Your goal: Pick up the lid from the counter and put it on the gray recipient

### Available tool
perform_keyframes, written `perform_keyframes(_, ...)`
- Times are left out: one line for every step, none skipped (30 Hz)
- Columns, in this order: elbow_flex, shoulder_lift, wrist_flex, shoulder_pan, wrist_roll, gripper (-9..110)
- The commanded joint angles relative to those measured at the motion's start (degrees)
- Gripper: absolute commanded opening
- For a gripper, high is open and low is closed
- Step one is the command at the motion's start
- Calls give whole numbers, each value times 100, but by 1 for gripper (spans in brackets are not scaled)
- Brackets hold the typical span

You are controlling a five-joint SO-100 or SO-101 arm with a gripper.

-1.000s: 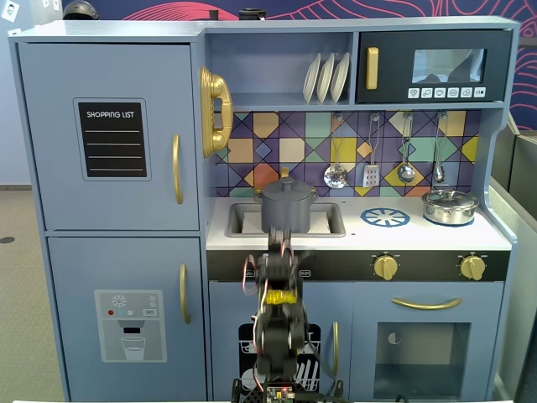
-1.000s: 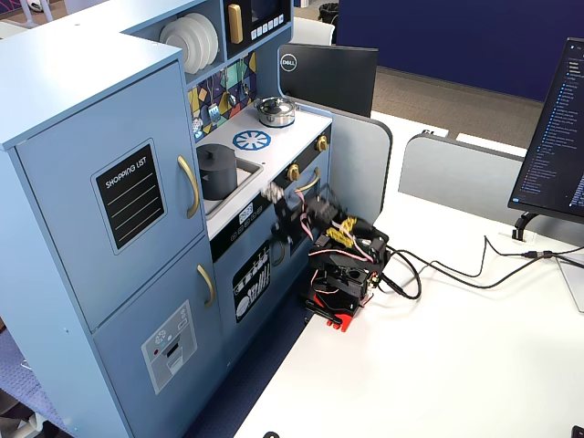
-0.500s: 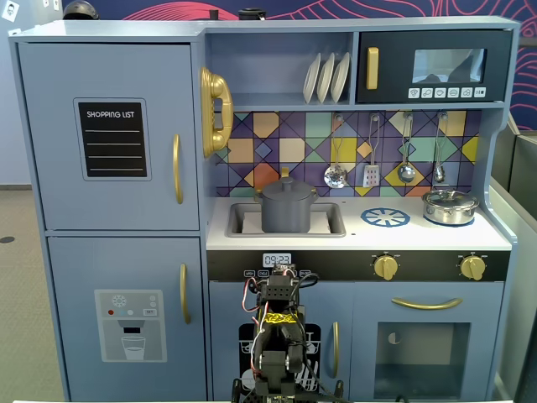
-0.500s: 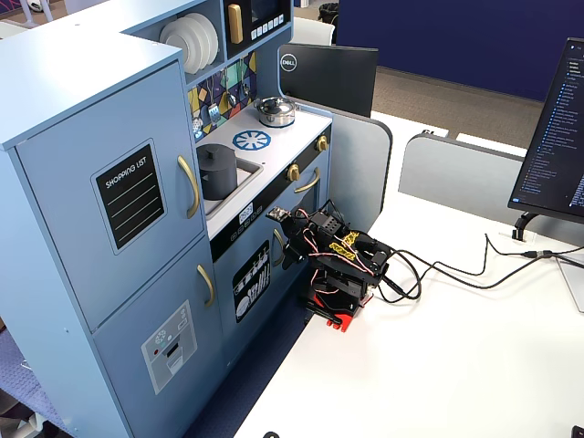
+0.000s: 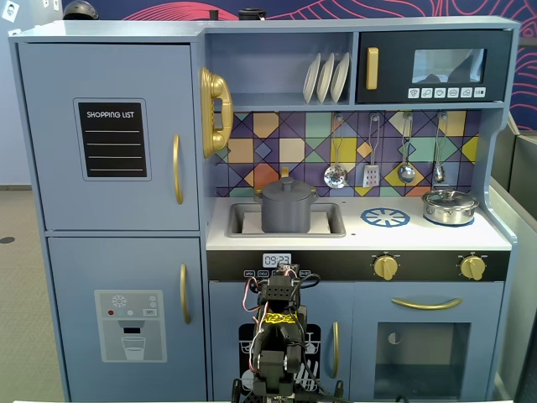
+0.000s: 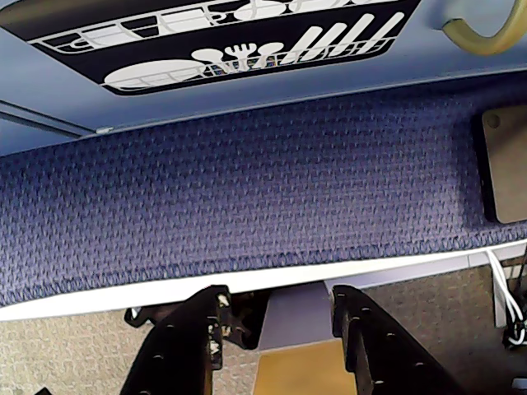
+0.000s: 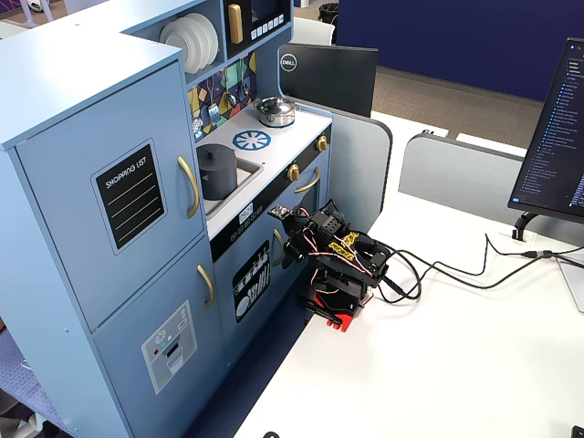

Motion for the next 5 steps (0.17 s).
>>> perform_keyframes(105, -35, 923, 97, 220, 8)
perform_keyframes(105, -35, 923, 97, 220, 8)
perform_keyframes(105, -35, 923, 97, 220, 8)
perform_keyframes(105, -35, 923, 97, 220, 8)
perform_keyframes(105, -35, 923, 97, 220, 8)
